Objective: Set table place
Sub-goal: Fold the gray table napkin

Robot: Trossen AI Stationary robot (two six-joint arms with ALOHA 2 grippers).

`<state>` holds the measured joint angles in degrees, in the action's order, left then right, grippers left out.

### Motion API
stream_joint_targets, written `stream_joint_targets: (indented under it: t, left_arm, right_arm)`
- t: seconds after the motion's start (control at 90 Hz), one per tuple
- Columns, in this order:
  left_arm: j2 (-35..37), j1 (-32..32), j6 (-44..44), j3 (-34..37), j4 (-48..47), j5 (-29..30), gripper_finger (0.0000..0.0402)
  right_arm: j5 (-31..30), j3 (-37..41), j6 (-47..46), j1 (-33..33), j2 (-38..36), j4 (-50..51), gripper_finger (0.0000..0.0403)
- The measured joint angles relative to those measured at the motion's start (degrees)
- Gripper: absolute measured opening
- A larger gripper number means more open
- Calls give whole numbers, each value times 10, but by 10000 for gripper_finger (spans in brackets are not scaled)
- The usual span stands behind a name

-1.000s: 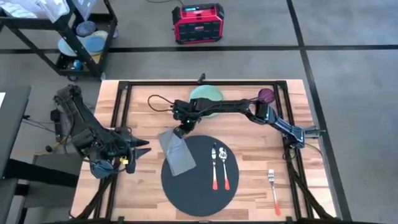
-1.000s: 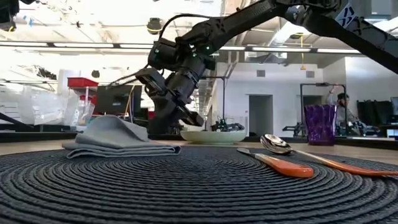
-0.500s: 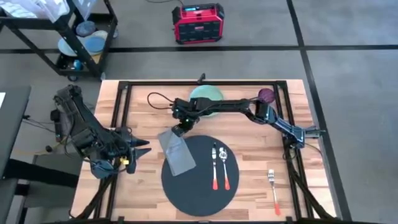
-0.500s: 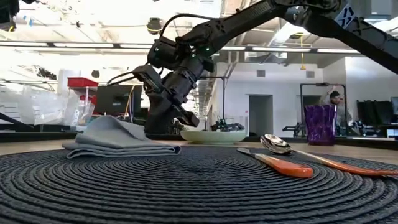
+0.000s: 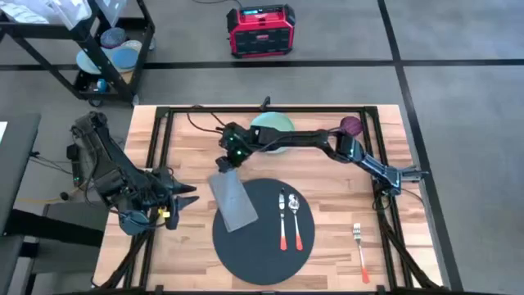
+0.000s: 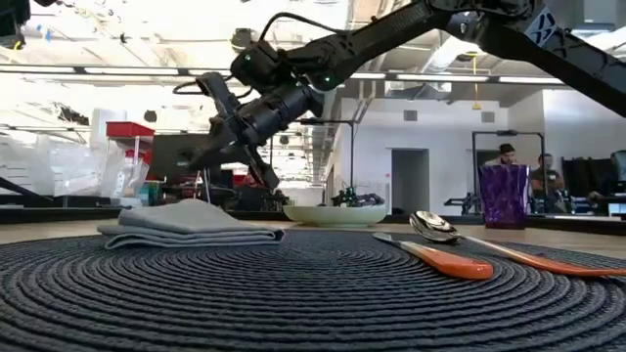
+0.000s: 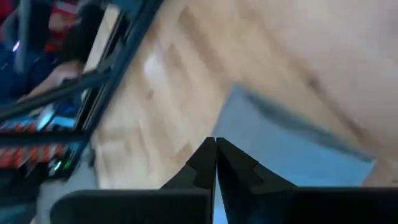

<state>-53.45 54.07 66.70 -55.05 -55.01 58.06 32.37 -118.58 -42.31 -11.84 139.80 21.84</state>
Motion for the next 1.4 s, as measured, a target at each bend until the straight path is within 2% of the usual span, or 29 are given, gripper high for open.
stream_joint_targets:
  t: [0.133, 0.289, 0.378, 0.589, 0.733, 0.878, 1.056, 1.222, 1.4]
  left_arm:
    - [0, 0, 5, 0, 0, -1, 130]
    - [0, 0, 13, 0, 0, -2, 130]
    - [0, 0, 11, 0, 0, -2, 130]
    - [0, -2, 17, 0, 0, -1, 130]
    - [0, -2, 31, 0, 0, -1, 130]
    - [0, -2, 45, 0, 0, 0, 130]
    - [0, -2, 46, 0, 0, 0, 130]
    - [0, -2, 44, 0, 0, 0, 130]
    - [0, -2, 52, 0, 0, 0, 130]
  right_arm:
    - [67, 0, 46, -2, -22, 87, 0]
    - [69, -1, 211, -4, -40, 311, 4]
    - [70, 0, 265, -4, -34, 379, 16]
    - [103, 0, 273, -3, -28, 315, 81]
    - [79, 0, 252, -17, -27, 281, 123]
    - [47, 6, 192, -32, -27, 232, 153]
    - [18, 10, 130, -41, -26, 180, 161]
    - [-16, 10, 127, -36, -26, 173, 156]
    - [-19, 30, 123, -26, -26, 168, 153]
